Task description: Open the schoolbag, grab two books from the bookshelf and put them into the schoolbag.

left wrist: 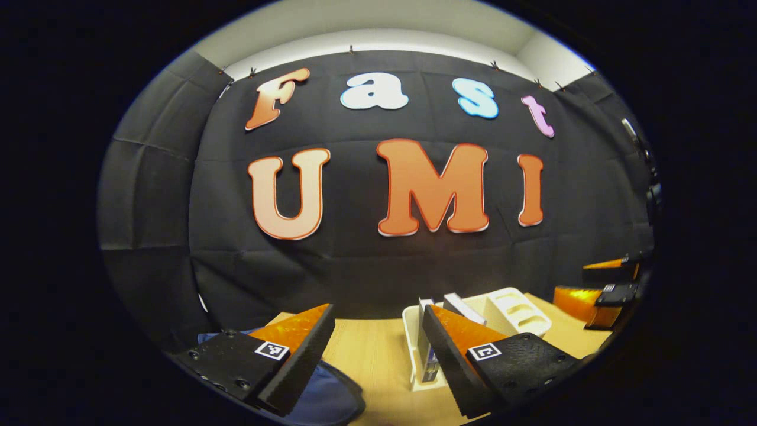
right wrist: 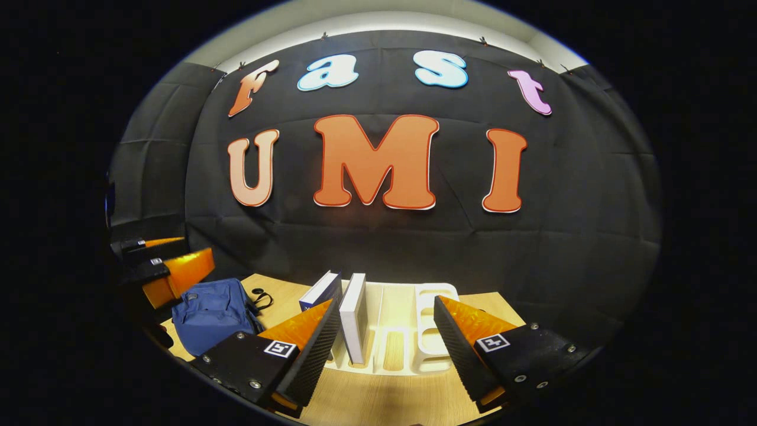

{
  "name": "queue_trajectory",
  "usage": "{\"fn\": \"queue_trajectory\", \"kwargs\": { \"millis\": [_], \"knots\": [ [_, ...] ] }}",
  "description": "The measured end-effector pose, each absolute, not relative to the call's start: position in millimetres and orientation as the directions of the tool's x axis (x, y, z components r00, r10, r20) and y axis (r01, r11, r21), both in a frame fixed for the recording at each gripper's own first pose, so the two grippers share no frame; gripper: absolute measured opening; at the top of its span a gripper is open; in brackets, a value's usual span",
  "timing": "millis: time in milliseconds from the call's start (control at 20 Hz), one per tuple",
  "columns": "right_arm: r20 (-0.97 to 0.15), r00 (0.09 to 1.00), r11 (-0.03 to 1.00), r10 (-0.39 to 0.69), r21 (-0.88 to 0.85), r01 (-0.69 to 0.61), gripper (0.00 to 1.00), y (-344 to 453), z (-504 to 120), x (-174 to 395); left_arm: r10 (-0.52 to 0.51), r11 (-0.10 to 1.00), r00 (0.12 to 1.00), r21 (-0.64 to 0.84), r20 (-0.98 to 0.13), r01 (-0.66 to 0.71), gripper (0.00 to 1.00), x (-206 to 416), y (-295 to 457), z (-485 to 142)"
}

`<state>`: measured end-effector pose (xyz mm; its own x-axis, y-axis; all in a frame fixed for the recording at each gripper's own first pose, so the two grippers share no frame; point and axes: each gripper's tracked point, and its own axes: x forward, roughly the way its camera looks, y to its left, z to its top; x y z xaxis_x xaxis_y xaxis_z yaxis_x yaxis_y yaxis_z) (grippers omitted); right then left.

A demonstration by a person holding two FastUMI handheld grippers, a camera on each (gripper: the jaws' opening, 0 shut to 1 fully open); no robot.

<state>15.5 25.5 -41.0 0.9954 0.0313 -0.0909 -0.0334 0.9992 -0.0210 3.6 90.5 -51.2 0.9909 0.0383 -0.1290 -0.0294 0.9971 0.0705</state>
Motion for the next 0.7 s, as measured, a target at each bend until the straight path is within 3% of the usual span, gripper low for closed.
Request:
{"fn": "queue_trajectory", "kwargs": {
  "millis": [300, 700],
  "knots": [
    [-0.113, 0.993, 0.999, 0.038, -0.018, -0.040, 0.95, 26, -53, 23, 0.086, 0.939, 0.959, 0.344, -0.271, 0.013, 0.92, -17, 120, -115],
    [-0.149, 0.989, 1.000, 0.007, -0.013, -0.009, 0.95, 5, -78, 35, 0.141, 0.826, 0.876, 0.542, -0.462, 0.153, 0.92, -56, 124, -205]
  ]
}}
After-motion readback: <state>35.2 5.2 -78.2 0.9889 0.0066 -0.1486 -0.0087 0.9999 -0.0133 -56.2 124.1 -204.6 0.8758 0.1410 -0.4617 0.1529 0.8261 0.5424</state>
